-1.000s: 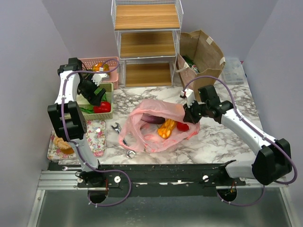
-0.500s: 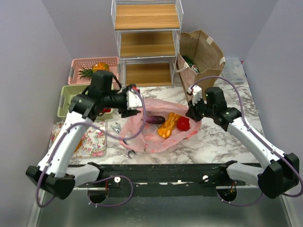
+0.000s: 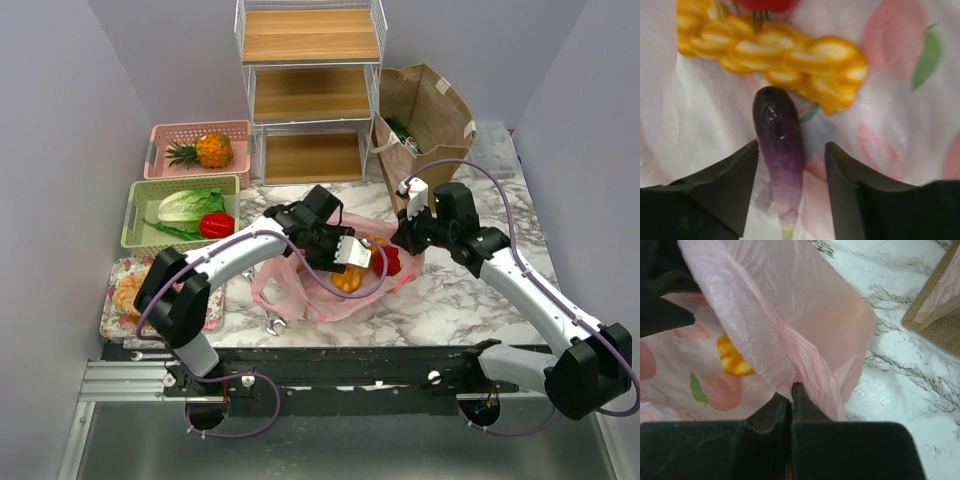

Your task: Untie the knot of the grocery bags and take out the mixed food

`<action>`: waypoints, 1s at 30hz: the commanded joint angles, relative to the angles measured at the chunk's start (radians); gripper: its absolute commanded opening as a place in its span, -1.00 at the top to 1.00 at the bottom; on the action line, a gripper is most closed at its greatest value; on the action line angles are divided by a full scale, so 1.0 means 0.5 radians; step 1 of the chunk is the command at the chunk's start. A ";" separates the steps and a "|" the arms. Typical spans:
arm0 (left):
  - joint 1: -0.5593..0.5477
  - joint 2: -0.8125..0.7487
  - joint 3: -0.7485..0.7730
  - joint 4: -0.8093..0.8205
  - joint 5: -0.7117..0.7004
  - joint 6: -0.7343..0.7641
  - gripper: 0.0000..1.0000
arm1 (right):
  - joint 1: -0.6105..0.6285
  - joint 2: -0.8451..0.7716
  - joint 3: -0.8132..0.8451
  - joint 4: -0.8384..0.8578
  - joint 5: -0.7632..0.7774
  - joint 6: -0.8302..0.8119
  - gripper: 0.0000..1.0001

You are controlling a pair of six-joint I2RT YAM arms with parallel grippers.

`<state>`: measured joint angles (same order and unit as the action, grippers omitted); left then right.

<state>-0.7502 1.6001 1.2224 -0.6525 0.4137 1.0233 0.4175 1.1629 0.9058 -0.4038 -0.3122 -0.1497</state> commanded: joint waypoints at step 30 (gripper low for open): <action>-0.003 -0.054 0.878 -0.559 0.950 -0.393 0.60 | -0.001 -0.005 0.008 0.028 0.008 0.008 0.99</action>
<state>-0.7483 1.6768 1.4960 -0.8253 0.5144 0.9661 0.4175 1.1591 0.9062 -0.4049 -0.3084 -0.1600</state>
